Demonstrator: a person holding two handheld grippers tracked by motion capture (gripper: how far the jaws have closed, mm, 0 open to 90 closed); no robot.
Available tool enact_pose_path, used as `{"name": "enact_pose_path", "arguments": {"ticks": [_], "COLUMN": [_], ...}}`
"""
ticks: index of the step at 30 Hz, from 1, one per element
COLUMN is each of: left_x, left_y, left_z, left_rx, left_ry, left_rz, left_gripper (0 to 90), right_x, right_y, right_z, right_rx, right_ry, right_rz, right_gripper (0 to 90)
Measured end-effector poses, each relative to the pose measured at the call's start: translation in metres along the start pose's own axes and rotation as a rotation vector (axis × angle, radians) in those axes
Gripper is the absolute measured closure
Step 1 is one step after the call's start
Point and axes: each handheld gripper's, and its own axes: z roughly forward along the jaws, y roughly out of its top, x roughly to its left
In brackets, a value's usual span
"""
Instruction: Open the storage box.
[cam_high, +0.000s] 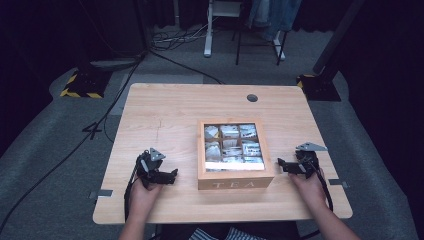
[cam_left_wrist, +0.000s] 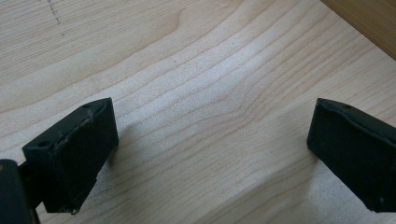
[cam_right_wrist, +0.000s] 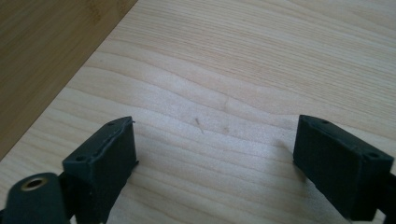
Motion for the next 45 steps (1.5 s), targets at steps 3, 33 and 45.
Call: {"name": "enact_pose_path", "arguments": {"ticks": [3,33,45], "left_x": [-0.001,-0.001,-0.001], "left_y": [0.0,0.001,0.001], "left_z": [0.0,0.001,0.001], "left_rx": [-0.001,0.0,-0.001], "left_ry": [0.001,0.004,0.004], "left_rz": [-0.006,-0.011,-0.01], "left_gripper": [2.6,2.4,2.5], "right_x": [-0.003,-0.006,0.015], "right_y": [-0.001,0.015,-0.007], "right_z": [-0.003,-0.058,-0.105], "right_rx": [-0.006,-0.001,-0.08], "right_ry": [0.018,0.227,0.256], "right_rz": [-0.013,0.049,-0.067], "right_gripper": [22.6,53.5,53.3]}}
